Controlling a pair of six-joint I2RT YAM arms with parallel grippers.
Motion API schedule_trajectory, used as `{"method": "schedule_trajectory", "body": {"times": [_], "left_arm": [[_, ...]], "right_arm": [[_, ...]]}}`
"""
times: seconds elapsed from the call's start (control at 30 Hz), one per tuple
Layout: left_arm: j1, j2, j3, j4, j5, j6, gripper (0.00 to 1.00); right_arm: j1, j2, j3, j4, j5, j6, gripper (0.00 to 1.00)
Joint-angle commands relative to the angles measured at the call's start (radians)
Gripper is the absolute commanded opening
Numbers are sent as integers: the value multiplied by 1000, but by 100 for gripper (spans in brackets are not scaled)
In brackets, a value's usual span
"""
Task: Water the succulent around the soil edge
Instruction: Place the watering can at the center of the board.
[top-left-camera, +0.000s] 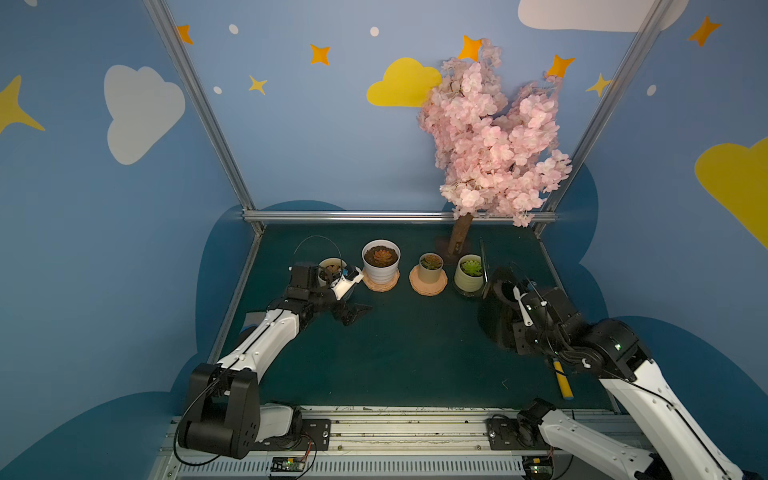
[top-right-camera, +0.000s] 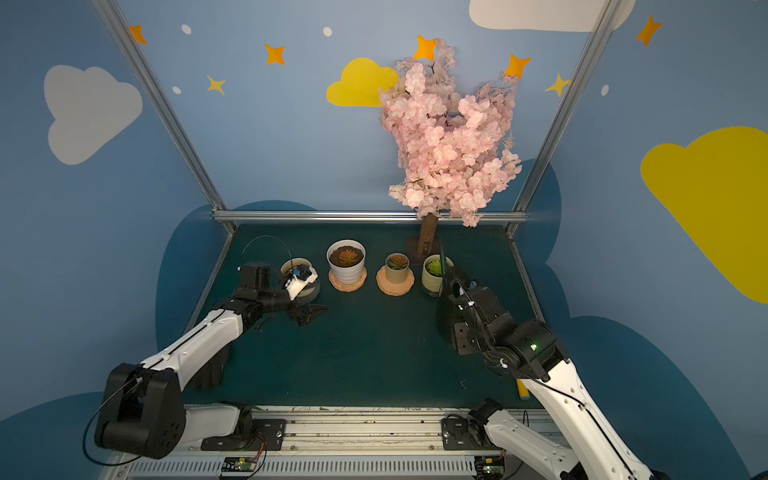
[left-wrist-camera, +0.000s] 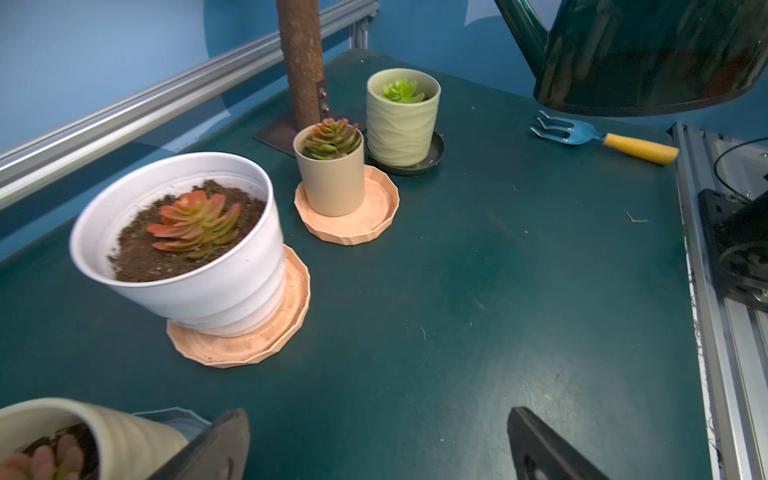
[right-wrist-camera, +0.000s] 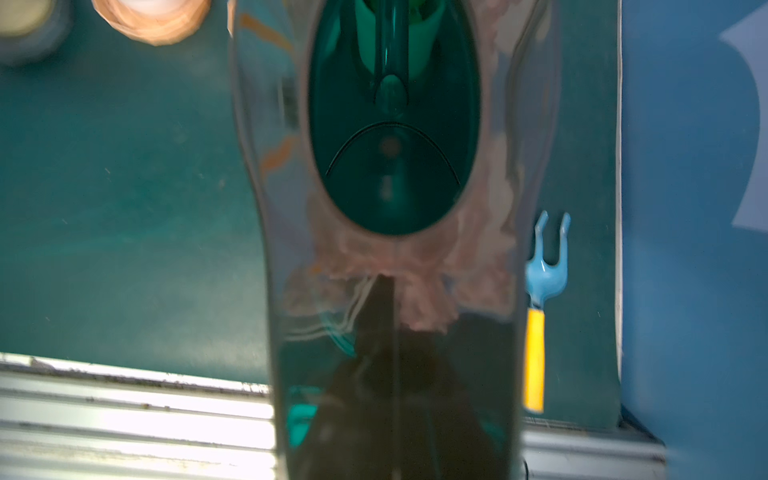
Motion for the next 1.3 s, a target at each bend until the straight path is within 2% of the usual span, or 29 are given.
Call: {"method": "schedule_trajectory", "body": {"times": [0.0, 0.27, 0.43, 0.6, 0.87, 1.27], "left_arm": [[27, -39, 8, -44, 17, -38, 100], [95, -102, -30, -70, 36, -57, 100], [122, -111, -39, -79, 45, -55, 100], [164, -105, -45, -87, 72, -62, 100], [235, -131, -96, -65, 97, -81, 100], [246, -162, -155, -14, 79, -111, 100]], "right_arm": [[6, -10, -6, 231, 27, -34, 0], [101, -26, -122, 517, -30, -59, 0], [220, 11, -156, 587, -3, -87, 0], [290, 44, -197, 643, -23, -130, 0], [308, 108, -249, 709, -139, -216, 0], [308, 194, -356, 834, -209, -229, 0]]}}
